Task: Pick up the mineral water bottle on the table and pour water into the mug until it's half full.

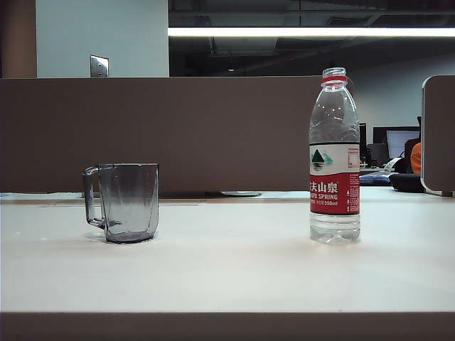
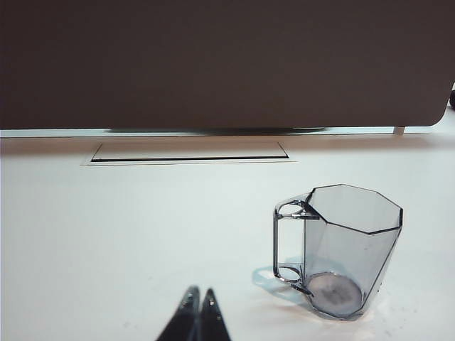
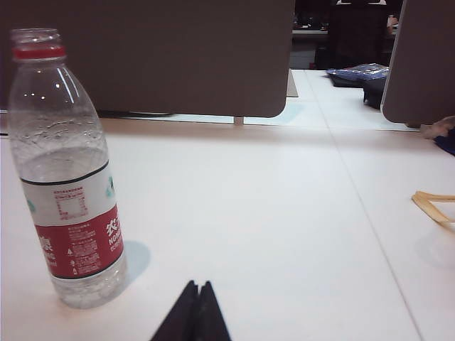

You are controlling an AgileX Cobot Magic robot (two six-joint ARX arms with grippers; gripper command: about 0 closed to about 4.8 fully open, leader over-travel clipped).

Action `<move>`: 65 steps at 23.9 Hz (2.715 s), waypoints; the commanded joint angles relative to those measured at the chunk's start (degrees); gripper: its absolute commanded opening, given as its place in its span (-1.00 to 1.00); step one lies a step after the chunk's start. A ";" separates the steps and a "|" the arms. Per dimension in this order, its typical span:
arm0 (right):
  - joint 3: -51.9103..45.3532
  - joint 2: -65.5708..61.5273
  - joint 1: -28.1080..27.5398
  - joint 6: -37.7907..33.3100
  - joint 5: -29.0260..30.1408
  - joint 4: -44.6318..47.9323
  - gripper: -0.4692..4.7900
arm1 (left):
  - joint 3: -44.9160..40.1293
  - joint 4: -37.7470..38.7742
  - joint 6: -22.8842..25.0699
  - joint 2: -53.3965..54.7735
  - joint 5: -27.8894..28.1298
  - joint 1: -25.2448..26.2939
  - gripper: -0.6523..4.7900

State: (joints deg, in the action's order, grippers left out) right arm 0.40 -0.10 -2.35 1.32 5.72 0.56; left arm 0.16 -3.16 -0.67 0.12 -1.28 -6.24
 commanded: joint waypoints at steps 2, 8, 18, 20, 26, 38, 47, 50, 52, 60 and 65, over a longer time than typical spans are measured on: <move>-0.31 0.15 0.00 -0.04 -0.20 1.40 -0.83 | 0.20 -0.31 0.42 0.04 0.04 0.07 -0.78; 0.13 0.15 0.00 -4.26 -0.26 2.29 -0.83 | 0.85 -0.28 -2.73 0.04 0.28 0.07 -0.78; 29.35 -10.84 0.02 -15.72 -4.20 -10.29 -0.84 | 32.65 17.62 -3.45 14.60 -2.29 0.02 -0.78; 35.78 -16.41 0.07 -14.69 -3.98 -12.02 -0.84 | 41.05 22.01 -0.76 20.87 -3.23 0.00 -0.78; 49.00 -30.03 0.70 -7.65 4.28 -16.50 -0.84 | 56.92 28.94 3.67 34.21 -6.64 -2.27 -0.78; 52.24 -47.71 6.69 -4.37 5.68 -35.26 -0.81 | 69.20 49.00 11.21 50.07 -3.61 -22.97 -0.78; 46.45 -58.80 7.30 -4.28 10.67 -22.80 1.00 | 69.64 41.27 11.21 49.94 -3.41 -22.95 -0.77; 36.72 -61.05 9.31 -4.07 14.97 -2.23 1.00 | 69.61 37.90 13.27 49.94 0.46 -22.95 -0.77; 31.87 -63.39 10.95 -4.02 14.93 8.48 1.00 | 69.61 36.20 15.52 49.94 2.93 -22.95 -0.77; 28.83 -76.17 14.47 -2.54 12.35 22.12 1.00 | 69.61 35.67 14.73 50.40 5.92 -22.73 -0.78; 28.85 -82.84 14.49 -2.62 9.79 28.74 1.00 | 69.61 35.69 14.82 50.42 6.58 -22.73 -0.78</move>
State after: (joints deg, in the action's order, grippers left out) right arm 29.02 -82.06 12.03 -1.48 16.16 25.56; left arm 69.43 33.19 14.33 50.70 5.15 -29.10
